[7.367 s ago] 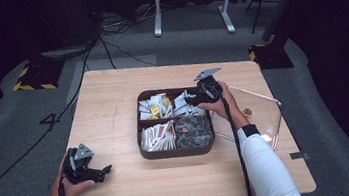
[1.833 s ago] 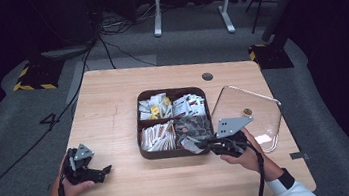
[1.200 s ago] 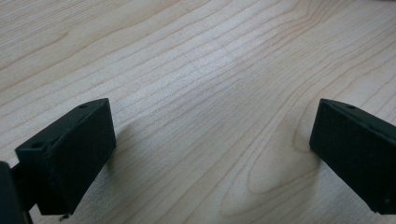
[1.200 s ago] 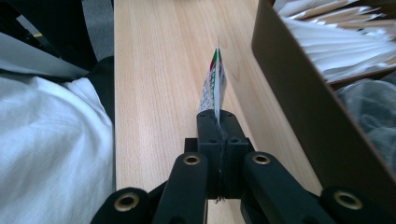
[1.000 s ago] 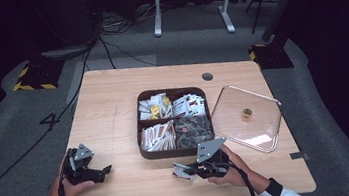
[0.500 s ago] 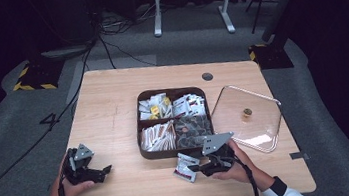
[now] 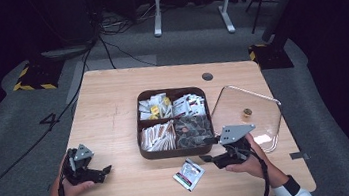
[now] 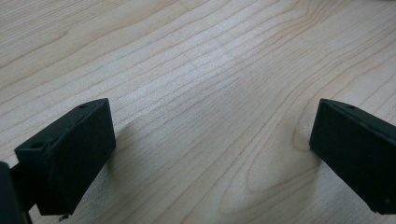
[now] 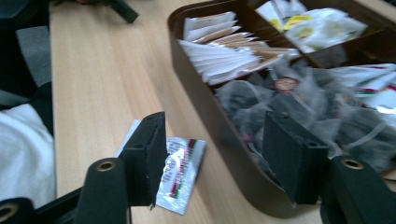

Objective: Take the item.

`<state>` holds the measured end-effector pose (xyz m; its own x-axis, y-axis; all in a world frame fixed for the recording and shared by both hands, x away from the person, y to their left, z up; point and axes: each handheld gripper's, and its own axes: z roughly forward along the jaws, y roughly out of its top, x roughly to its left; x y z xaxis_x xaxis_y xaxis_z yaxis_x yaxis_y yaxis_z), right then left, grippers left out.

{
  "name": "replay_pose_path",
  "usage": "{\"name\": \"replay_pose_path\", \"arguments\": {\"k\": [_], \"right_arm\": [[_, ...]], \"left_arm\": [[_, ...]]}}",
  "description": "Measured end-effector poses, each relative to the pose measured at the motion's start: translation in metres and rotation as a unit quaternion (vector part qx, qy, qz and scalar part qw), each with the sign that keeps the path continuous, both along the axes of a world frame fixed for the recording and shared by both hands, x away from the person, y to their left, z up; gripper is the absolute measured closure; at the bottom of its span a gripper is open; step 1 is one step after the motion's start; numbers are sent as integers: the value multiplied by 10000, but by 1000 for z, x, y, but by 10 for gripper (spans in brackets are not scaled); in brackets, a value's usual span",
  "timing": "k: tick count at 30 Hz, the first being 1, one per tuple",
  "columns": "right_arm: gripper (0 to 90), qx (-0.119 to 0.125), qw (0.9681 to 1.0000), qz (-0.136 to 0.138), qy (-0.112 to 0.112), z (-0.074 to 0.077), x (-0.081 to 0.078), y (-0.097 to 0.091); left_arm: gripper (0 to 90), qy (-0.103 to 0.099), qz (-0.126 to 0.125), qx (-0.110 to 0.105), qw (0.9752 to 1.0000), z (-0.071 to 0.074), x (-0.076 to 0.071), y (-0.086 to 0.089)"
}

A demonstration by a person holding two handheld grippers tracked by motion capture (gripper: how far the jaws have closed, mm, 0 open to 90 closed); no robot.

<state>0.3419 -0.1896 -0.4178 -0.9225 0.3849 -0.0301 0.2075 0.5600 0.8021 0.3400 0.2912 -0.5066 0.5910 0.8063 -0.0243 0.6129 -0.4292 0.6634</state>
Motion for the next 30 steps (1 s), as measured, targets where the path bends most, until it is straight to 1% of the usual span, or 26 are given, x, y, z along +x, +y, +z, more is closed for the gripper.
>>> {"name": "replay_pose_path", "arguments": {"k": [1,3,5,12,14,16,18,21,22,23,24,25,26,28,29,30], "right_arm": [[385,28,9999,-125,-55,2,2,-6],[377,22,9998,-175,-65,3,3,-8],[368,17,9996,-250,-124,5,5,-13],[342,73,9977,-643,-219,11,14,-33],[337,76,9974,-683,-218,12,15,-35],[333,139,9972,-704,-209,15,17,-39],[323,57,9960,-823,-331,18,18,-44],[323,81,9947,-958,-355,20,22,-52],[322,93,9935,-1078,-349,21,26,-58],[321,62,9929,-1132,-367,21,28,-61],[321,62,9929,-1132,-367,21,28,-61],[321,20,9910,-1273,-401,21,33,-68],[321,20,9910,-1273,-401,21,33,-68],[320,42,9896,-1394,-343,20,40,-75],[318,62,9890,-1449,-290,19,43,-79],[317,135,9886,-1488,-180,18,48,-84]], "left_arm": [[5,2,-6,0,10000,0,0,0],[5,3,-1,-5,10000,0,0,0],[5,3,-3,-4,10000,0,0,0],[5,1,0,-4,10000,0,0,0],[5,2,1,-2,10000,0,0,0],[5,5,4,-6,10000,0,0,0],[5,3,-2,-4,10000,0,0,0],[5,-6,7,-8,10000,0,0,0],[5,-6,7,-9,10000,0,0,0],[5,5,1,-5,10000,0,0,0],[5,6,1,-5,10000,0,0,0],[5,2,-2,-4,10000,0,0,0],[5,2,-2,-4,10000,0,0,0],[5,-7,9,-8,10000,0,0,0],[5,-6,12,-9,10000,0,0,0],[5,-5,11,-9,10000,0,0,0]]}}
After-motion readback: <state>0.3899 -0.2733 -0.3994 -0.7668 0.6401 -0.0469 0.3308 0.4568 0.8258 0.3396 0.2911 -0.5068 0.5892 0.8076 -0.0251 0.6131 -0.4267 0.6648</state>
